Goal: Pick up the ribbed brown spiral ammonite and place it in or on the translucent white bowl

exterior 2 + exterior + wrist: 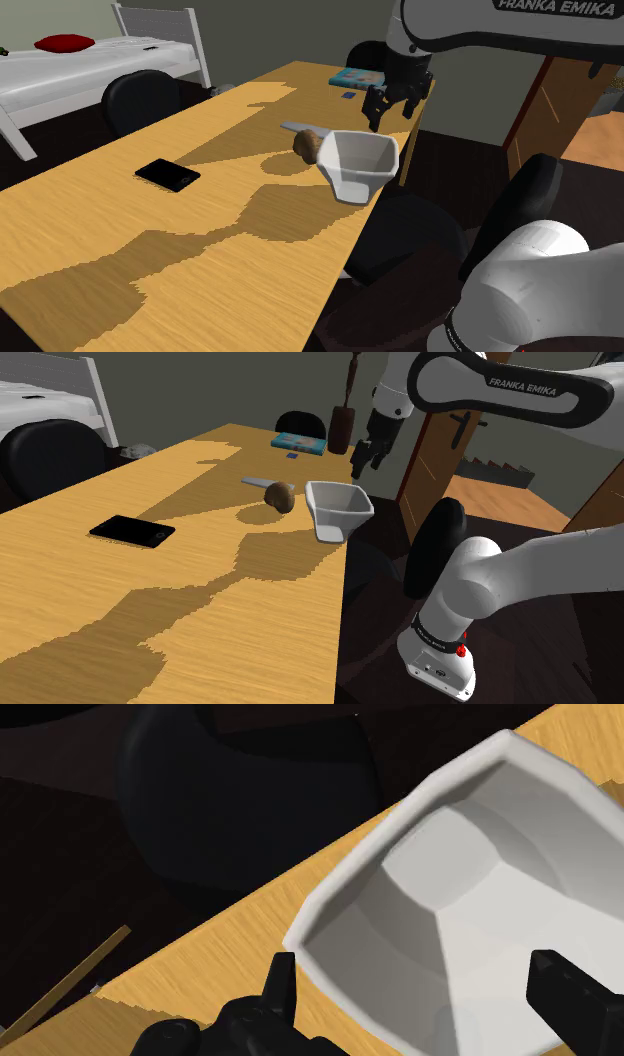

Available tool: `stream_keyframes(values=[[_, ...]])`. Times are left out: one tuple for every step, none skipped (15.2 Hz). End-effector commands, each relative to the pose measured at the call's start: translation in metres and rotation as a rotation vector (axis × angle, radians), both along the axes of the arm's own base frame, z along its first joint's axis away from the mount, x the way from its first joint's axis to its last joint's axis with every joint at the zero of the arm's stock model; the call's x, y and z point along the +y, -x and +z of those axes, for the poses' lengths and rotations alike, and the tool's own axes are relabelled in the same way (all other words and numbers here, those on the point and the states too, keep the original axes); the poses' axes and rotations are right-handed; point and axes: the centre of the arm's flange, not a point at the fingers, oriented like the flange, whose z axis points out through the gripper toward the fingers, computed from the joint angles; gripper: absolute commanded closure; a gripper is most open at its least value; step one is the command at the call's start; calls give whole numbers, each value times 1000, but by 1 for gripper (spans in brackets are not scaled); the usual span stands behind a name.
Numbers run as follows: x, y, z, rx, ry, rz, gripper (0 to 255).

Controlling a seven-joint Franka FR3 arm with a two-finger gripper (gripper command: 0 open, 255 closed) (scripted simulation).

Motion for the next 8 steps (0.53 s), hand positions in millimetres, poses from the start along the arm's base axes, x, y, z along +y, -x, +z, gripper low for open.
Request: stream_keyframes(values=[[0,0,0,0,0,0,0],[0,-13,-5,3,-11,2,0],[-1,-25,-9,7,-22,5,0],[-1,-38,-14,10,-33,7,0],[-1,-50,-19,14,-44,9,0],[-1,-63,-24,17,-55,12,0],[-1,-76,-29,21,-66,14,0],[-1,-88,-34,24,-77,16,0]])
